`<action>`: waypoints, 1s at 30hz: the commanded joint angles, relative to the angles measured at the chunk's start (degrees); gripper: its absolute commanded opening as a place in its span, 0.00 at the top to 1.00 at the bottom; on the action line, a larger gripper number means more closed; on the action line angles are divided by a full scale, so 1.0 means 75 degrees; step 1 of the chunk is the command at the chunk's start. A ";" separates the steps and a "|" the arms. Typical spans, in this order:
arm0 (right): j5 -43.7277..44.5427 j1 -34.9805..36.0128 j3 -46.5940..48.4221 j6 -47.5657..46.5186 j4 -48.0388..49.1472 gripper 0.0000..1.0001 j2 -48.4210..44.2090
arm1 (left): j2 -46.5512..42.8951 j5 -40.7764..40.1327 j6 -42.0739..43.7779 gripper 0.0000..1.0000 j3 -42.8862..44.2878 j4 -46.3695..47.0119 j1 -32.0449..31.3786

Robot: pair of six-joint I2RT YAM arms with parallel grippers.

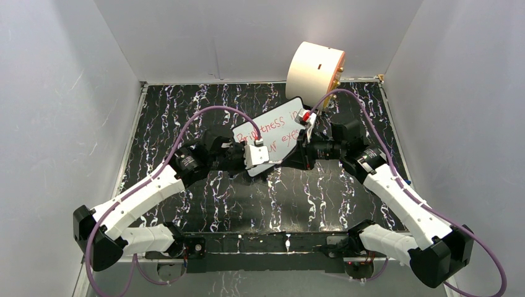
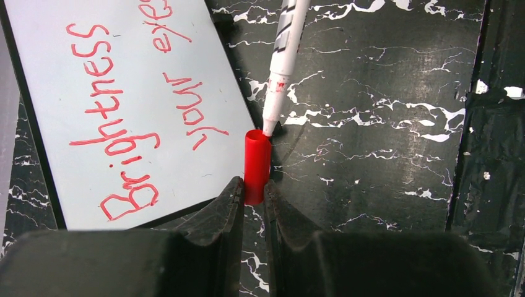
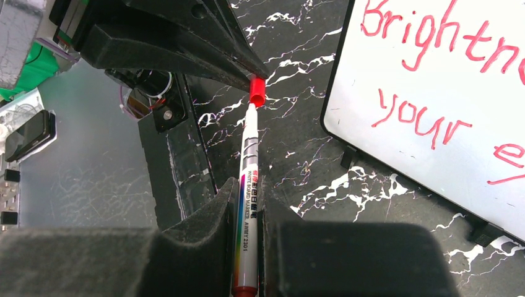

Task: Write a sentence on the whiteboard
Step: Close the whiteboard marker at the center of the board.

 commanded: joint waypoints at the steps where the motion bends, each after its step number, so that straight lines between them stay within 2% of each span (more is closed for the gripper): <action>1: -0.0040 0.0071 0.0389 -0.0067 0.0139 1.00 0.0009 | -0.0110 0.0094 -0.0043 1.00 0.0275 0.0023 -0.0078; 23: 0.0382 0.0129 0.0397 -0.0122 0.0021 1.00 -0.0035 | -0.0030 -0.0157 0.0206 1.00 0.0364 -0.0328 -0.0145; 30: 0.0187 0.0133 0.0432 -0.0120 0.0011 1.00 0.0035 | -0.0010 -0.0163 0.0224 1.00 0.0405 -0.0356 -0.0149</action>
